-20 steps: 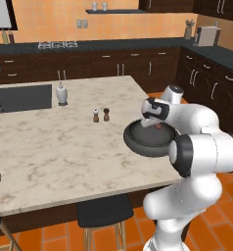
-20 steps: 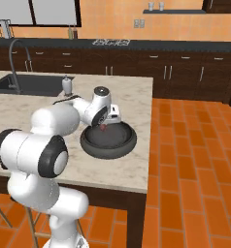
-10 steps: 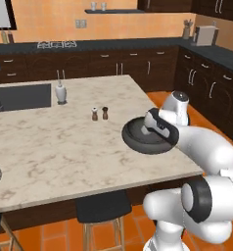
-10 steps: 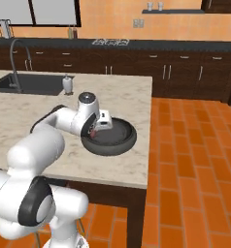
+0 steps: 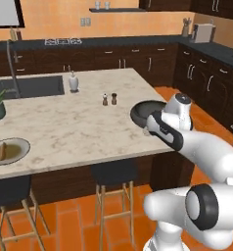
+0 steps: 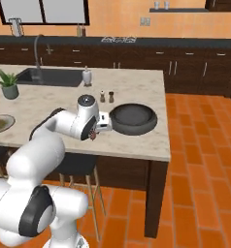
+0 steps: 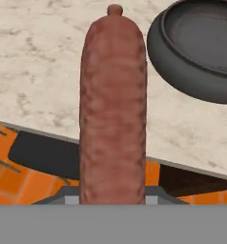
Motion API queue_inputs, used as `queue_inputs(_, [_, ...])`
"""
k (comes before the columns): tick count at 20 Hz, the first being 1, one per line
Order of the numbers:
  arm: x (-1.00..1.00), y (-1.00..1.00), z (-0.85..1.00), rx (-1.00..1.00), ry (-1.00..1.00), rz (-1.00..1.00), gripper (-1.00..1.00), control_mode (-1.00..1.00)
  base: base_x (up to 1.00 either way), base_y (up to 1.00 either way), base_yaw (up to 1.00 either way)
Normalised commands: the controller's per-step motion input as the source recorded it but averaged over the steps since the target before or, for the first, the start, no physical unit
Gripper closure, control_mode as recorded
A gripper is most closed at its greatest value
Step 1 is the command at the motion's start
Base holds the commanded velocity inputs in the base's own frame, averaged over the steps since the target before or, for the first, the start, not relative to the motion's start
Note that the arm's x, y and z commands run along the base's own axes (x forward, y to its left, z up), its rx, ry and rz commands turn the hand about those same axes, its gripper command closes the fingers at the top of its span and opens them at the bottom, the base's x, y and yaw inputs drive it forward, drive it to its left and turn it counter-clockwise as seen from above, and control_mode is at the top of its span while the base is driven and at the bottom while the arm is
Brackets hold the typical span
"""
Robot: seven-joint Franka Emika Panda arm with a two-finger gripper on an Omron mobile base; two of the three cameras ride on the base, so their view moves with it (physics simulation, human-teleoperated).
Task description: Place one bun and one sausage from the bowl on each plate.
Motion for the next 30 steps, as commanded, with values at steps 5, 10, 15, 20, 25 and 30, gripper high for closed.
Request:
queue_inputs(5, [0.0,0.0,0.0,0.0,0.0,0.0,1.0,1.0,0.02,1.0,0.0])
queue_inputs(10, [0.0,0.0,0.0,0.0,0.0,0.0,1.0,1.0,0.04,1.0,0.0])
queue_inputs(15, [0.0,0.0,0.0,0.0,0.0,0.0,1.0,1.0,0.26,1.0,0.0])
queue_inputs(20, [0.0,0.0,0.0,0.0,0.0,0.0,1.0,1.0,0.56,0.8,0.0])
queue_inputs(25, [0.0,0.0,0.0,0.0,0.0,0.0,1.0,1.0,0.46,0.24,0.06])
queue_inputs(30, [0.0,0.0,0.0,0.0,0.0,0.0,1.0,1.0,0.31,0.06,0.08])
